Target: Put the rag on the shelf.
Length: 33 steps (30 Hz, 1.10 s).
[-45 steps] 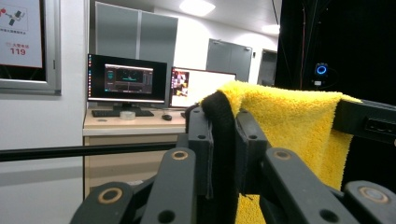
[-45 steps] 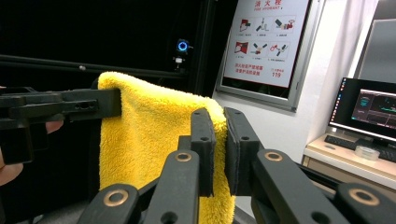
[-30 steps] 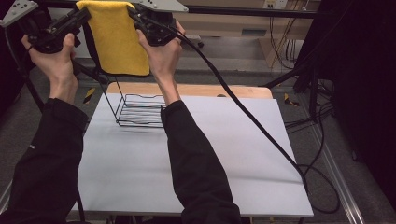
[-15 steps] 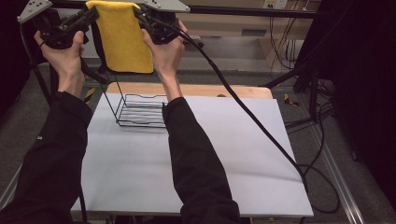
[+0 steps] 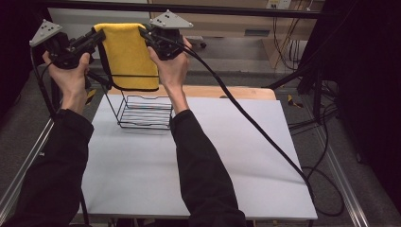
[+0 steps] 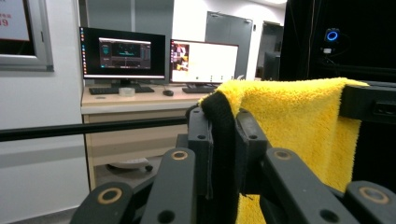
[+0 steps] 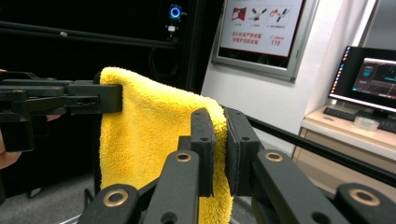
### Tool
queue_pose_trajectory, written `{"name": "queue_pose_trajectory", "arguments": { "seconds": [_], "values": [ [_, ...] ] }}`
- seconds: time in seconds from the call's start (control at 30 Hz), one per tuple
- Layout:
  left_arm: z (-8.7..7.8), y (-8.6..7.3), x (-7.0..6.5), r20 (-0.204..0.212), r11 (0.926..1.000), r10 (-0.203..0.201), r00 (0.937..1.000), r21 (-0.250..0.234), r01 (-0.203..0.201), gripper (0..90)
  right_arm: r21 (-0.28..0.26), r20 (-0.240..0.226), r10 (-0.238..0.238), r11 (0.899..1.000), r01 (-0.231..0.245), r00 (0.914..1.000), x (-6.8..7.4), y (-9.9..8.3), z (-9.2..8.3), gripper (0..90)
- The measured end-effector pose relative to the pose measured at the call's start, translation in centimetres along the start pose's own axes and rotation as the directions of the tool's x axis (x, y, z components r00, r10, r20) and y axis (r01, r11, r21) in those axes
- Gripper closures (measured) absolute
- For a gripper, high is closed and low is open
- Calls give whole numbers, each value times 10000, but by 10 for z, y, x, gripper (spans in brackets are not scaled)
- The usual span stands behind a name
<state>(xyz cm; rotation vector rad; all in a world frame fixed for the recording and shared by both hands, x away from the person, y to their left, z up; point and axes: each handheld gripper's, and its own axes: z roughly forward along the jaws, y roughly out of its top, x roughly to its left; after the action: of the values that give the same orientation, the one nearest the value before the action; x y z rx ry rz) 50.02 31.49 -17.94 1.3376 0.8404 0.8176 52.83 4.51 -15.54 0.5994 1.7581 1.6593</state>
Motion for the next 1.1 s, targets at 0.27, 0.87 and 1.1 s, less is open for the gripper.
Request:
{"name": "queue_pose_trajectory", "arguments": {
  "seconds": [0.27, 0.87, 1.1],
  "values": [
    [-8, -11, 0, 163, 9994, 127, 9998, 319, -132, 788, 292, -248, 155, 9995, -147, 9996, 3, -15, -2, 834],
    [-19, -35, -2, 382, 9963, 222, 9990, 819, -252, 782, 776, -542, 53, 9970, -11, 9985, 9, -37, -9, 833],
    [-27, -37, -5, 499, 9926, 318, 9982, 1151, -374, 773, 856, -830, -11, 9963, 82, 9965, 14, -41, -17, 830]
  ]
}}
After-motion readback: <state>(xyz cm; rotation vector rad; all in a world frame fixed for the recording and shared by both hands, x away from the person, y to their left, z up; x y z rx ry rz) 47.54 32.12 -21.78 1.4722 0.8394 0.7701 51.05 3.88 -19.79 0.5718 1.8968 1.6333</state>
